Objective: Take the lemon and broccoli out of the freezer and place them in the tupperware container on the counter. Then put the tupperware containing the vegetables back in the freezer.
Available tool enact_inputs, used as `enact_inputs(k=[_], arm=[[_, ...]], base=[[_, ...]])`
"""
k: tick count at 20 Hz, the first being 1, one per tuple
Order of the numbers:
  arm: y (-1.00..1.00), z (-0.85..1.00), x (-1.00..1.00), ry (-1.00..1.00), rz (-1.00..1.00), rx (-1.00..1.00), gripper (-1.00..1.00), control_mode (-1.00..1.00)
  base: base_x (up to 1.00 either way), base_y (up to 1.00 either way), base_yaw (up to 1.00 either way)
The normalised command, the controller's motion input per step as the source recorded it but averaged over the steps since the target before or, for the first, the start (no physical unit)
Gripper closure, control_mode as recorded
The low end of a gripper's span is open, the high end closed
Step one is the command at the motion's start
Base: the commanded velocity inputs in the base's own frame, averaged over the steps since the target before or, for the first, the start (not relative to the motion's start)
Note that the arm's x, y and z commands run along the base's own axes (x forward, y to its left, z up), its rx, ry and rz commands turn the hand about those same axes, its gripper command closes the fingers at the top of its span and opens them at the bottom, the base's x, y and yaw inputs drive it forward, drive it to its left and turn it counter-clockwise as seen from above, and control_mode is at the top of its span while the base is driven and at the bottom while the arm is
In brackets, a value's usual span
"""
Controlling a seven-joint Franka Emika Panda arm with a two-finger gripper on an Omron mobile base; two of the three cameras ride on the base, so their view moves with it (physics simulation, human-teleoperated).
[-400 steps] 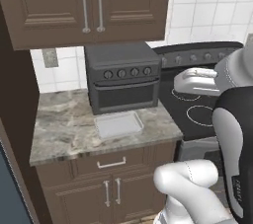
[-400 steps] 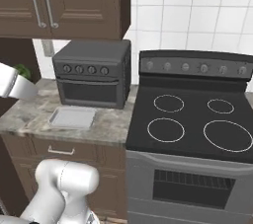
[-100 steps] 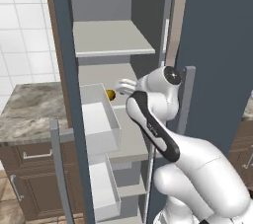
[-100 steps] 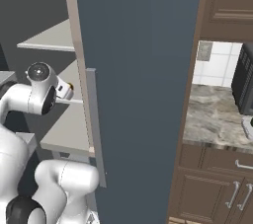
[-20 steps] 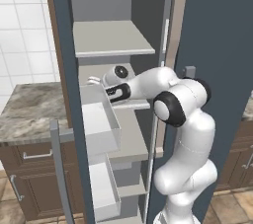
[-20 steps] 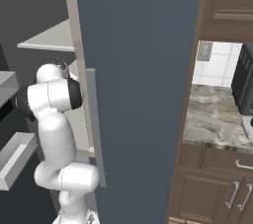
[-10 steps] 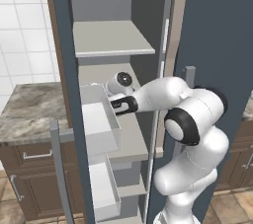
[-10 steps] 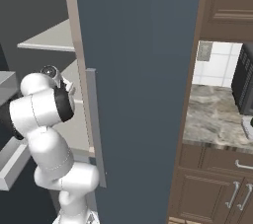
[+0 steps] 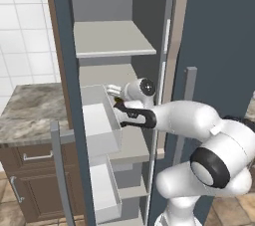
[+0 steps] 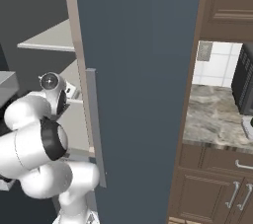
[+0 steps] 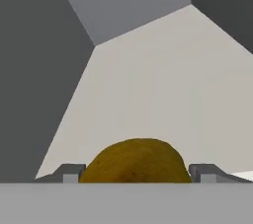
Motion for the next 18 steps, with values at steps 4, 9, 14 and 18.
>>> enact_inputs(k=[4, 9, 14, 18], arm=[[-0.29, 0.91, -0.62, -0.07, 0.00, 0.01, 1.00, -1.00], [-0.12, 0.98, -0.85, -0.06, 0.00, 0.00, 1.00, -1.00], [0.00, 1.00, -0.91, 0.02, 0.00, 0.00, 1.00, -1.00], [-0.01, 1.00, -0.91, 0.22, 0.00, 0.00, 1.00, -1.00]], base=[[0.00, 0.00, 0.00], [0.00, 0.00, 0.00], [0.00, 0.00, 0.00], [0.00, 0.00, 0.00]])
